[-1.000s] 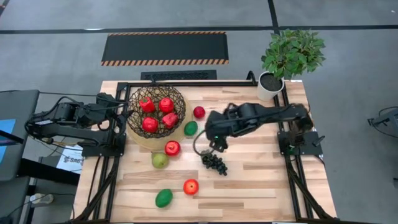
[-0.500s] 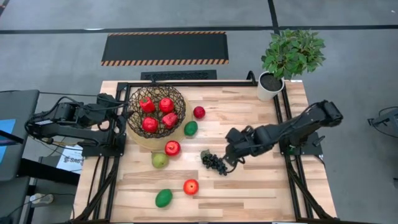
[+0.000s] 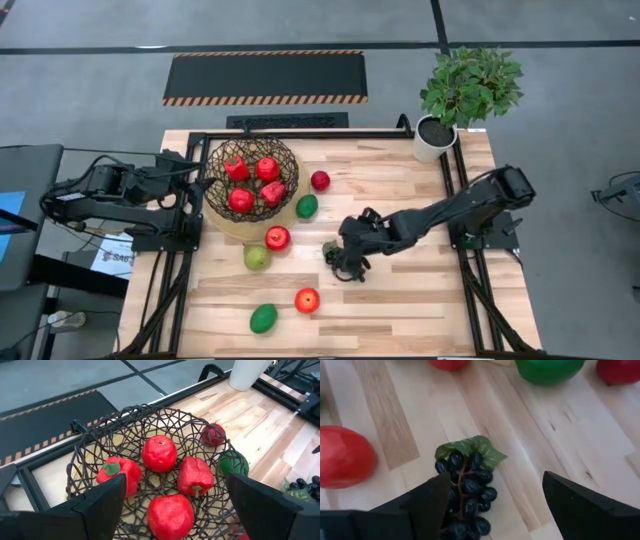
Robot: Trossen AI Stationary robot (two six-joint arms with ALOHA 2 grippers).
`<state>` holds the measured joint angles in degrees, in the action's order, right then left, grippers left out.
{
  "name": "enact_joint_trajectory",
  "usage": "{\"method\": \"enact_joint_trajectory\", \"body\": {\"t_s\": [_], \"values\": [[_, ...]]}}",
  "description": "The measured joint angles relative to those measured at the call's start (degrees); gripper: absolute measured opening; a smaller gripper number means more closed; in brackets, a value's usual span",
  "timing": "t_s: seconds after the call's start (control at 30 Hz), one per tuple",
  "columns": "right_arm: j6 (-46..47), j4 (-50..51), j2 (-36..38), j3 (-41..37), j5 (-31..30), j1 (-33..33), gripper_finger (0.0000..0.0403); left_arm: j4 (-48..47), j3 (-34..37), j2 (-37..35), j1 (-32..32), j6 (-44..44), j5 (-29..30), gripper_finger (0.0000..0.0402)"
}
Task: Build produce basket
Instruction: Put the black grapes into the black wire basket
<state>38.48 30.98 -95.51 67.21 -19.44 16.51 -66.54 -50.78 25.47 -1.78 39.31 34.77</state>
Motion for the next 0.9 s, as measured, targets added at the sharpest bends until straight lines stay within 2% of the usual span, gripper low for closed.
{"method": "enact_joint_trajectory", "body": {"t_s": [0.23,0.33,0.53,0.73,0.9], "values": [[-1.42,-0.09,-1.27,0.06,5.77,-2.53,0.0338,0.0,0.0,0.0,-0.02,0.9,1.57,0.033],[-1.85,0.78,-0.77,0.08,6.13,-3.19,0.034,0.02,0.0,0.0,-0.02,0.59,1.73,0.033],[-9.8,0.55,-0.76,0.1,6.36,-3.99,0.0347,0.46,0.0,0.0,-0.01,0.86,1.98,0.033],[-8.6,0.05,-0.77,0.32,8.88,-6.02,0.0348,0.47,0.0,0.0,-0.02,-1.02,2.13,0.033],[-9.2,-0.33,-0.8,4.28,12.52,-7.68,0.0362,0.48,0.0,0.0,-0.02,-2.23,2.14,0.033]]}}
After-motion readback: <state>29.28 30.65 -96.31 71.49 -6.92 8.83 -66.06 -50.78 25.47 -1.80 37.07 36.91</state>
